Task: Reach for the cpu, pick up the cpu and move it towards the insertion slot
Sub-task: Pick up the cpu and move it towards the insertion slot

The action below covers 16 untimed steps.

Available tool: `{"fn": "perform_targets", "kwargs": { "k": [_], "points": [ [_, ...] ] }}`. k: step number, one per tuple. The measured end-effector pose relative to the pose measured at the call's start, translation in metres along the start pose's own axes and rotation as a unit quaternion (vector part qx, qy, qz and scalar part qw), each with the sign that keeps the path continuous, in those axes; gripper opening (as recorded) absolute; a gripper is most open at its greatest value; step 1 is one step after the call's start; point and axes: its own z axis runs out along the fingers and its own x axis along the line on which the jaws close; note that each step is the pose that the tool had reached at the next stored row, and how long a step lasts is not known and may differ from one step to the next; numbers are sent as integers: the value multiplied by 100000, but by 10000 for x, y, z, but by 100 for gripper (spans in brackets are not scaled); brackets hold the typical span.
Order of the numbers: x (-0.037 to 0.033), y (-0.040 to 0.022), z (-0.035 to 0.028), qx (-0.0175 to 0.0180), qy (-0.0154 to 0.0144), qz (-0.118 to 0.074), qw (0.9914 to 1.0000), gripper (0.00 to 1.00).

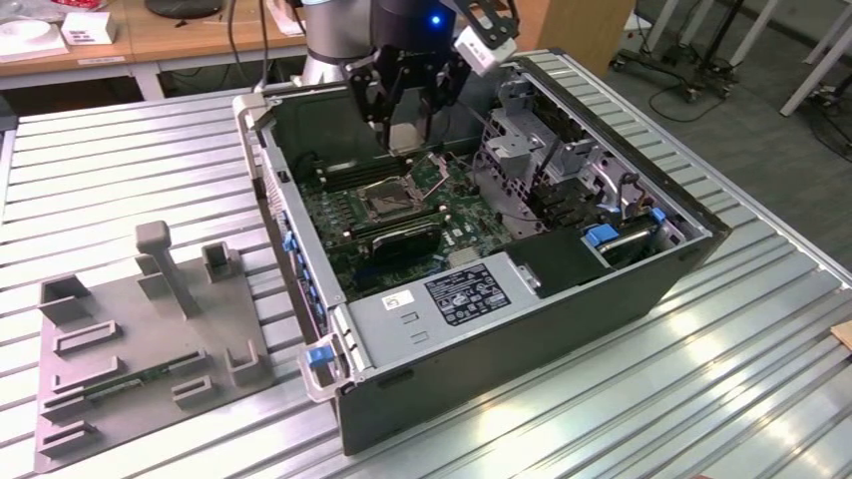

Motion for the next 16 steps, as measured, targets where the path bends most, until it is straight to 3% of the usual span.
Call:
{"fn": "perform_targets", "kwargs": {
  "k": [8,12,16],
  "points": [
    [-38,134,84,-16,-5,-4,100000,54],
    [-54,262,115,-26,-5,5,100000,54],
    [-72,346,134,-48,-4,3,100000,54]
  ]
}}
